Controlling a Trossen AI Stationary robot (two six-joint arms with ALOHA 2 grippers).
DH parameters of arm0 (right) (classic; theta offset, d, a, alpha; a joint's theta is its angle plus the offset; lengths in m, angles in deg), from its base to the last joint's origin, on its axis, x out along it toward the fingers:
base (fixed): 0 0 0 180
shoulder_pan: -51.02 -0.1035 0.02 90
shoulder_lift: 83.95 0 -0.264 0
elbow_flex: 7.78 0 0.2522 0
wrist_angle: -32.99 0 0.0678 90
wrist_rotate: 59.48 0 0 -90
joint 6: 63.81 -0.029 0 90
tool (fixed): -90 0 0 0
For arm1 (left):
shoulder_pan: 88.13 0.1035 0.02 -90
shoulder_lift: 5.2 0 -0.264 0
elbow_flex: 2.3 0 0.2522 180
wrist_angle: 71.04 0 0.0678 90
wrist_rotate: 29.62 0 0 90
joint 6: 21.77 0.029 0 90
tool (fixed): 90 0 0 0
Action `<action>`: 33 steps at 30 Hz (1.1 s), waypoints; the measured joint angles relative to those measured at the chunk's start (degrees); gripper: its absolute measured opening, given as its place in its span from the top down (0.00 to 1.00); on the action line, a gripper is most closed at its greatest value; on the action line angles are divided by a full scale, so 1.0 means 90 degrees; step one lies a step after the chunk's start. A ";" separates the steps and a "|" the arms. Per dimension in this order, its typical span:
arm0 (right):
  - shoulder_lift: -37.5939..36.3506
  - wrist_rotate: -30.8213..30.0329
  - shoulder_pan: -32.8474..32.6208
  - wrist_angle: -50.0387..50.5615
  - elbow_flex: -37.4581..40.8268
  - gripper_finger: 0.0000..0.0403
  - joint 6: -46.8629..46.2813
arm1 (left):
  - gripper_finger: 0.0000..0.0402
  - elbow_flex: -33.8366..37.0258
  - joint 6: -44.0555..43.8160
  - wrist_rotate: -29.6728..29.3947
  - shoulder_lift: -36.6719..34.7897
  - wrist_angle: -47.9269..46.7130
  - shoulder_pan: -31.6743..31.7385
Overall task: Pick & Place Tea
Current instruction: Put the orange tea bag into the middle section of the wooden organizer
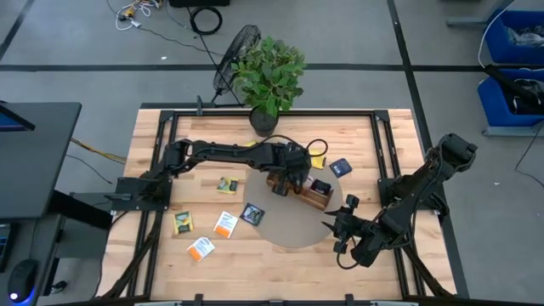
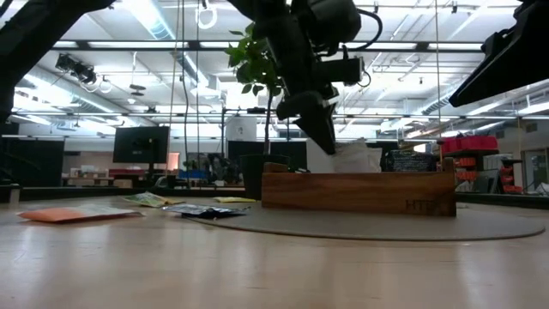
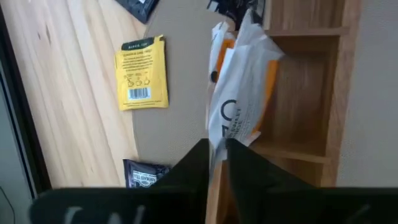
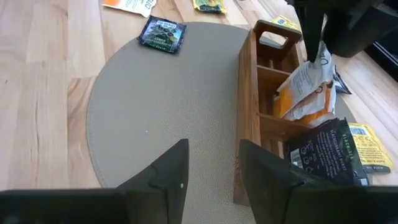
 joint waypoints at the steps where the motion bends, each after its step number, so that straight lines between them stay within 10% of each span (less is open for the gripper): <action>1: 0.0000 0.0000 -0.0002 0.0002 0.0000 0.63 -0.0020 | 0.81 0.0000 0.0000 0.0006 0.0000 -0.0013 0.0001; 15: 0.0288 -0.0227 -0.0044 -0.0010 0.0006 0.63 -0.0108 | 0.67 0.0002 -0.0737 0.0416 -0.0215 0.0141 -0.0114; 19: 0.0322 -0.0774 -0.0294 0.0006 0.0007 0.63 -0.0112 | 0.70 -0.0005 -0.1109 0.1449 -0.0265 0.0223 -0.0129; 33: 0.0321 -0.1559 -0.1039 -0.0015 0.0154 0.63 -0.0474 | 0.91 0.0000 -0.1649 0.1700 -0.0736 0.1923 -0.0552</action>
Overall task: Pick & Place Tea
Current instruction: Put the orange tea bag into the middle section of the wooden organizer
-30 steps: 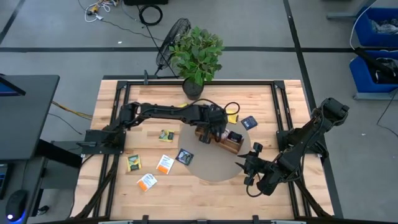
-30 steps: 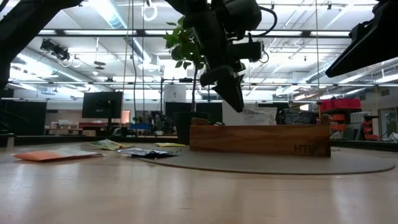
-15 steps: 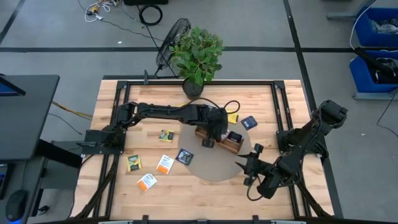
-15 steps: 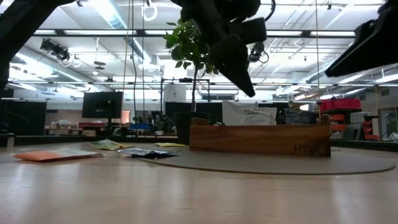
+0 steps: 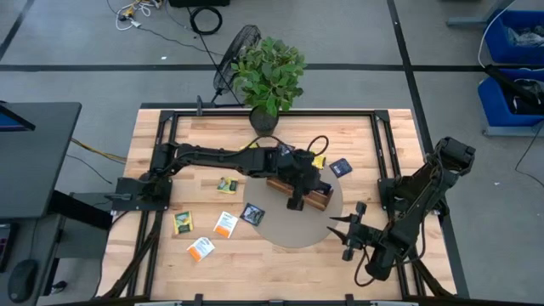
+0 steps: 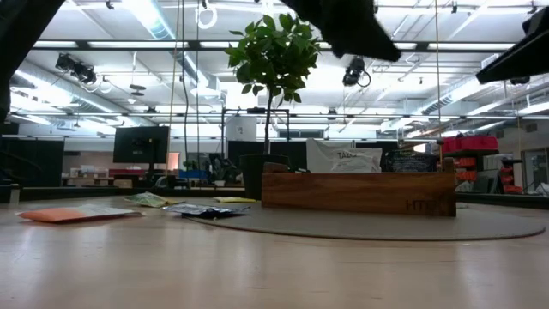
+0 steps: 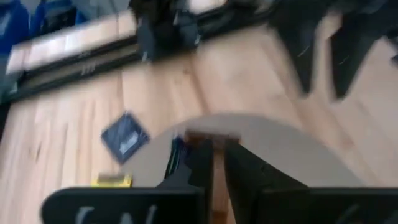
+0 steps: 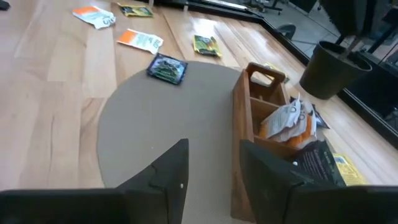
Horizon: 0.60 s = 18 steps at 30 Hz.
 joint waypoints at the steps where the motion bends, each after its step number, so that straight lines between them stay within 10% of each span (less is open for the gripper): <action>1: 0.0000 -0.0002 0.0000 -0.0020 0.0044 0.63 -0.0034 | 0.93 0.0000 -0.0011 0.0002 0.0000 0.0069 -0.0031; 8: 0.0000 -0.0012 0.0000 -0.0286 0.0351 0.63 -0.0162 | 0.98 0.0274 -0.0134 0.1482 0.0010 0.1382 -0.0178; 18: 0.0000 -0.0078 -0.0058 -0.0400 0.0351 0.63 -0.0071 | 0.99 0.2297 -0.0346 0.1393 -0.0590 0.3601 -0.0546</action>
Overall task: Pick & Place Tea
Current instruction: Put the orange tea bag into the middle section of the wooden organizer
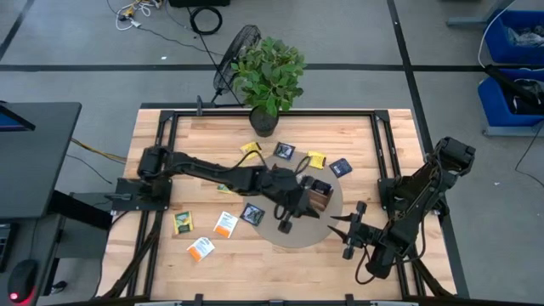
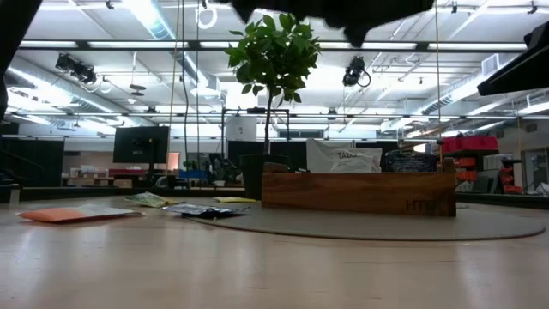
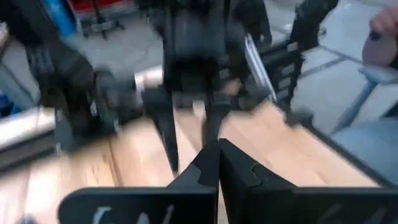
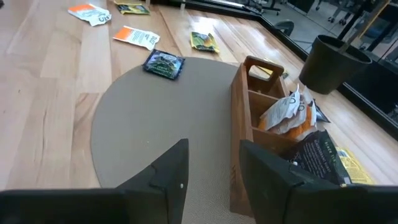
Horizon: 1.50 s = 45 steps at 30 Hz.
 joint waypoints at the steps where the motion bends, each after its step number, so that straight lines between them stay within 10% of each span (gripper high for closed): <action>1: 0.0000 -0.0007 0.0000 -0.0049 0.0000 0.63 0.0057 | 0.99 0.0261 -0.0060 -0.0138 -0.0112 0.0208 -0.0031; 22: -0.0002 0.0027 0.0112 -0.0196 0.0000 0.63 0.0285 | 0.98 0.4897 -0.1192 -0.3235 -0.3187 0.1074 -0.1726; 39: -0.0002 0.0020 0.0209 -0.0180 0.0000 0.63 0.0247 | 0.98 0.5249 -0.4494 -0.3590 -0.3306 -0.1489 -0.2555; 45: -0.0002 0.0020 0.0238 -0.0186 0.0000 0.63 0.0244 | 0.98 0.5249 -0.3757 -0.5458 -0.3306 -0.0875 -0.3168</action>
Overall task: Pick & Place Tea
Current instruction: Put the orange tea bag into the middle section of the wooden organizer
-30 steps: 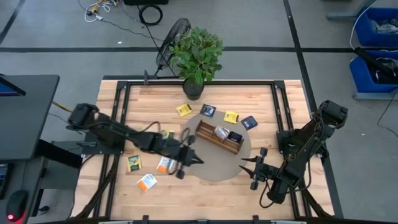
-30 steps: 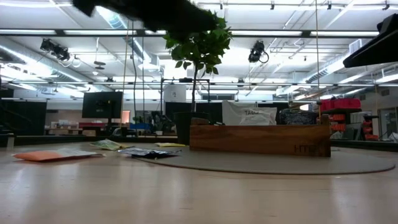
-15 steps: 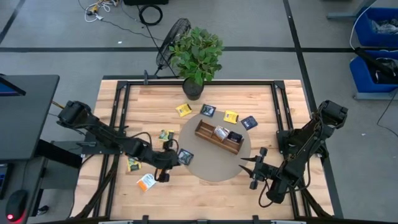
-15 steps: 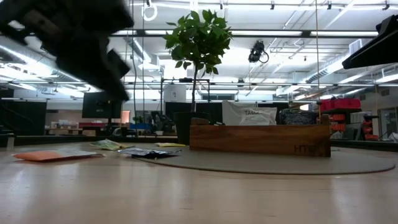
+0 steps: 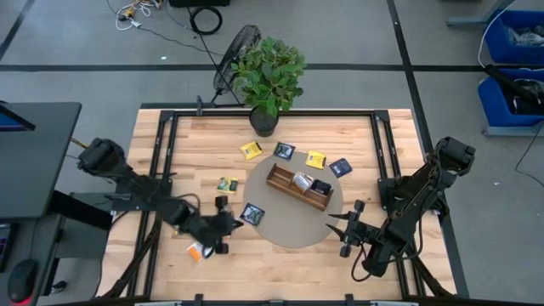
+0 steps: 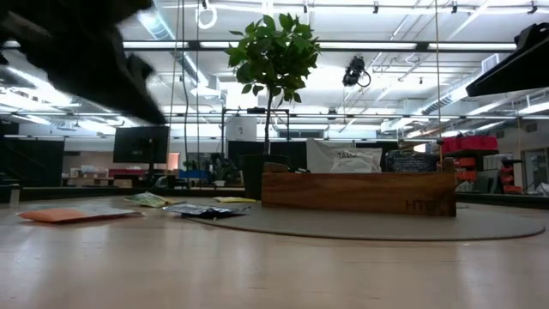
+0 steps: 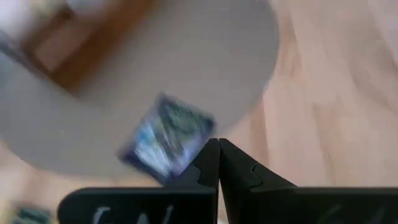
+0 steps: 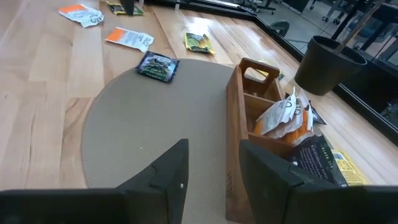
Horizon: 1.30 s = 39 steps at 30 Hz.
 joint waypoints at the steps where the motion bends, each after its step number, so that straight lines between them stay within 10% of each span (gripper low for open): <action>1: 0.0000 0.0010 0.0000 -0.0002 0.0000 0.63 0.0000 | 0.98 -0.0001 0.0170 -0.0540 -0.0005 0.0208 -0.0190; 5: 0.0000 0.0102 0.0000 -0.0016 0.0000 0.63 0.0000 | 0.98 -0.0004 0.0614 -0.1950 -0.0210 0.0315 -0.0874; 11: 0.0000 0.0117 0.0012 0.0012 -0.0001 0.63 0.0002 | 0.98 0.0307 0.1205 -0.2147 -0.0454 0.1473 -0.1177; 20: 0.0000 0.0122 0.0036 -0.0008 -0.0002 0.63 0.0001 | 0.97 0.1862 0.1944 0.0702 -0.0491 0.5252 -0.0098; 39: 0.0000 0.0182 0.0194 -0.0047 -0.0003 0.63 -0.0005 | 0.93 0.2960 -0.3707 0.0905 -0.2283 0.1682 0.0839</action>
